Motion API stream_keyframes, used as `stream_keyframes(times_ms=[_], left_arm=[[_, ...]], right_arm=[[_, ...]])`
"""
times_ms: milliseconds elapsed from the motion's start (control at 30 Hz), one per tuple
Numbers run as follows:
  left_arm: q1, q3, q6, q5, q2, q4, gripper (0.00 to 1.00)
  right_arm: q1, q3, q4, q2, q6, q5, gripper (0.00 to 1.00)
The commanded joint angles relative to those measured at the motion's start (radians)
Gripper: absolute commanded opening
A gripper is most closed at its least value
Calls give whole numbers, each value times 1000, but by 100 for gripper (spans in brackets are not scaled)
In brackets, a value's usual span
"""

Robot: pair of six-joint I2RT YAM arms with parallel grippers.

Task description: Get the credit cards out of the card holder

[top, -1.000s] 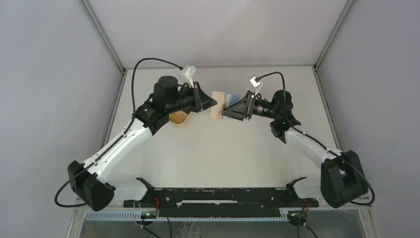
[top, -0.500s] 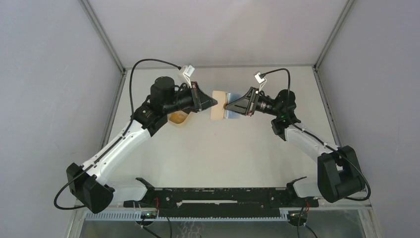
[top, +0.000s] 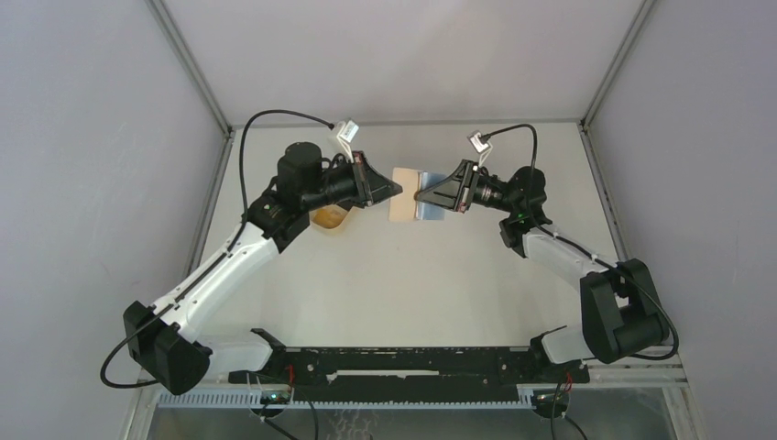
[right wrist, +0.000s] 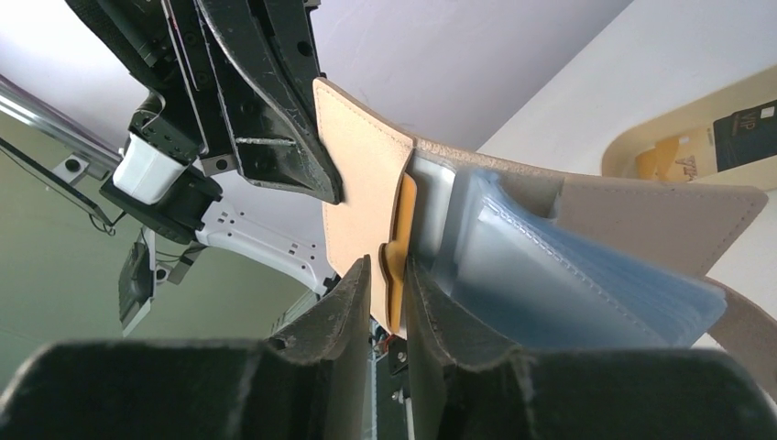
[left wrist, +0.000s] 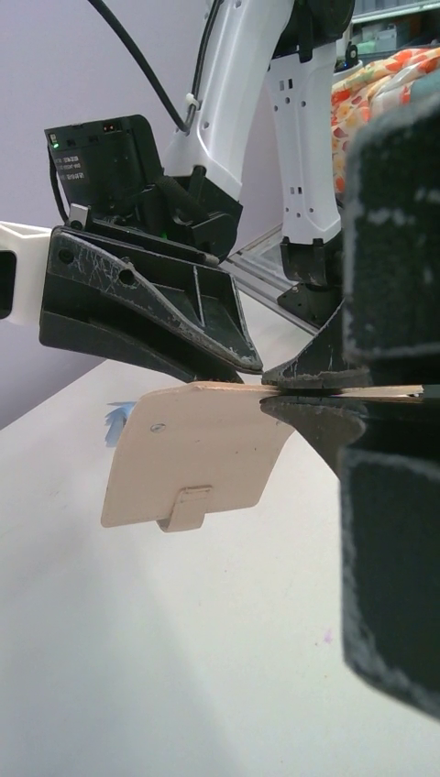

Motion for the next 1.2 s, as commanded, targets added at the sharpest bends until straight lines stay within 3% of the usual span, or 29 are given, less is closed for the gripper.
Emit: stream_keyframes(times_ms=[0,233,467,667,833,967,1167], left_arm=[[9,-19,-21,22,-28,68,0],[13,-30,-34,37,-27,90,0],[14,-35,-46,58,-25,114,0],[19,-51,-46,62,-32,113,0],[30,-63,-35,67,-45,98,0],[47,-71,-12,73,-58,63,0],[73,-69,29,95,-61,-3,3]], right_arm=[[3,29,83,-3,26,-21,27],[24,58,88,23,37,-33,23],[48,80,101,50,49,-40,30],[43,82,111,47,62,-44,11],[32,82,111,43,68,-58,9],[12,82,113,32,76,-76,0],[-28,72,113,13,86,-115,0]])
